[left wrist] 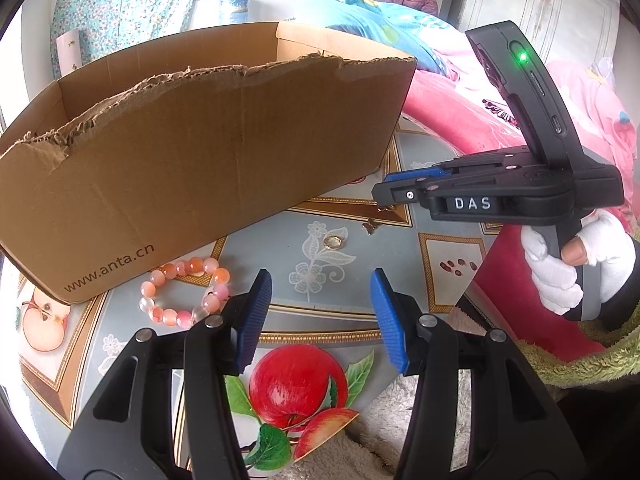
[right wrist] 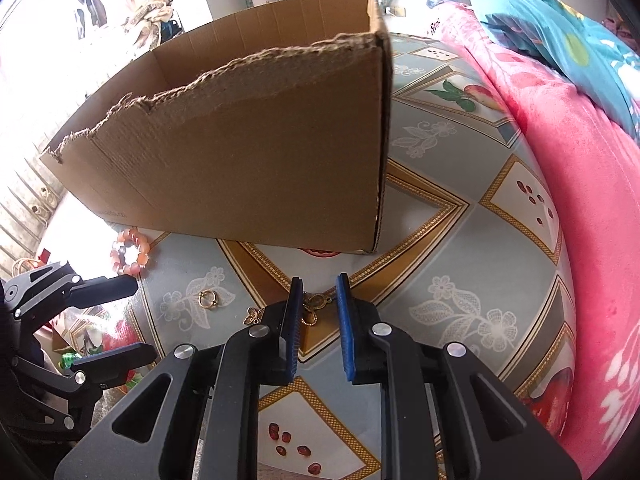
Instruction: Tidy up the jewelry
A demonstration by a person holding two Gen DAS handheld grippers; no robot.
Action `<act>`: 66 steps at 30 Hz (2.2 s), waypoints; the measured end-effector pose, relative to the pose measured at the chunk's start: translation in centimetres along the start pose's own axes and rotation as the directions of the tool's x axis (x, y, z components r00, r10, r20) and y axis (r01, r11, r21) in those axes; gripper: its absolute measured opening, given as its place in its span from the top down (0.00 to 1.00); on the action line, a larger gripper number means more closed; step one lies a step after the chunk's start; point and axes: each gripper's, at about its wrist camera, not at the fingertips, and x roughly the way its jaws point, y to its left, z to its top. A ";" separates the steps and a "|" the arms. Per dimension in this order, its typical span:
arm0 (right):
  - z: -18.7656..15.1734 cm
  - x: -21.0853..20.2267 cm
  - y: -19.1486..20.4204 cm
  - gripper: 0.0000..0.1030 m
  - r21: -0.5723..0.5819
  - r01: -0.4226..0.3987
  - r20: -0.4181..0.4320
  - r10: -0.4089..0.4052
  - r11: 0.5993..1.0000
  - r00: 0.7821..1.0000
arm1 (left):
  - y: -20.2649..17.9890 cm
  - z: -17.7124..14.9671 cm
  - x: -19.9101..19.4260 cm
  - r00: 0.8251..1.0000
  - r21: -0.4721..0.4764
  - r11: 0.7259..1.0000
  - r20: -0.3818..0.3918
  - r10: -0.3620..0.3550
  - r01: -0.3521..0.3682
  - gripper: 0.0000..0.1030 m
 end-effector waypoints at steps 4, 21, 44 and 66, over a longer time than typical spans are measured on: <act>-0.2 -1.2 -0.4 0.83 0.041 -0.032 0.032 0.031 0.999 0.999 | -0.1 -0.4 -0.5 1.000 0.002 1.000 0.006 0.008 -0.009 0.53; -3.6 -1.4 0.1 0.83 0.077 -0.113 0.044 0.110 0.991 0.993 | -1.9 1.5 2.0 0.999 0.060 0.997 -0.030 0.041 -0.039 0.53; -4.1 -1.4 -0.3 0.83 0.087 -0.141 0.082 0.134 0.986 0.988 | -2.2 3.1 3.8 0.985 0.061 0.990 -0.114 0.131 -0.125 0.85; -3.9 -1.5 0.6 0.83 0.026 -0.103 0.078 0.101 0.994 0.992 | -2.3 3.0 3.9 0.987 0.046 0.991 -0.104 0.126 -0.122 0.91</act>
